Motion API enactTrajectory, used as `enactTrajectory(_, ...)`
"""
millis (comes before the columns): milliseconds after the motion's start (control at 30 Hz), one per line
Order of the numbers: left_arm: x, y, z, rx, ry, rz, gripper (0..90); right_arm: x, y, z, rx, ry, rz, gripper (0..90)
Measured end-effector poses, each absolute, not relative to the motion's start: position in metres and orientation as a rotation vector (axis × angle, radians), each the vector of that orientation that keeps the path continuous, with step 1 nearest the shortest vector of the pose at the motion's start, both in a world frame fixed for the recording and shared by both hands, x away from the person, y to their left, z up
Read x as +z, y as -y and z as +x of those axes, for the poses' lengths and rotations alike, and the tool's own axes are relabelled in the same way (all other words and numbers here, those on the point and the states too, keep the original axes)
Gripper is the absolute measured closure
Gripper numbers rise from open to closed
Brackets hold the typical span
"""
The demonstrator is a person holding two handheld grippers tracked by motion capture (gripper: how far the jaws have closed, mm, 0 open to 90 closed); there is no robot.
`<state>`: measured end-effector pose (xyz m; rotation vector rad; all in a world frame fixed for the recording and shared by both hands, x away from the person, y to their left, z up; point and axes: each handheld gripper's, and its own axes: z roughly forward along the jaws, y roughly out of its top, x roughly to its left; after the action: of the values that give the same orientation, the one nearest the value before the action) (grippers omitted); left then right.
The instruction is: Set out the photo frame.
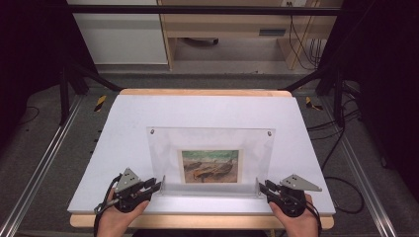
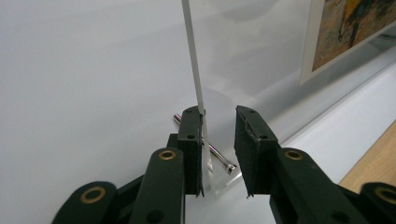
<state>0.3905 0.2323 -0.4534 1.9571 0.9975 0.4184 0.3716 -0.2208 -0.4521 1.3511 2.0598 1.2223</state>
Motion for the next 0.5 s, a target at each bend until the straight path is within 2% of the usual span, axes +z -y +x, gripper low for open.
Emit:
enactTrajectory(333,-0.456,-0.233,0.387,0.413,-0.977,1.976,69.1,-0.453,0.222,0.367,1.216,-2.068,1.338,72.1)
enactTrajectory(500,-0.452,-0.247,0.382,0.450,-0.988,1.963,53.7,-0.450,0.231,0.361,1.251,-2.048,1.335,70.0)
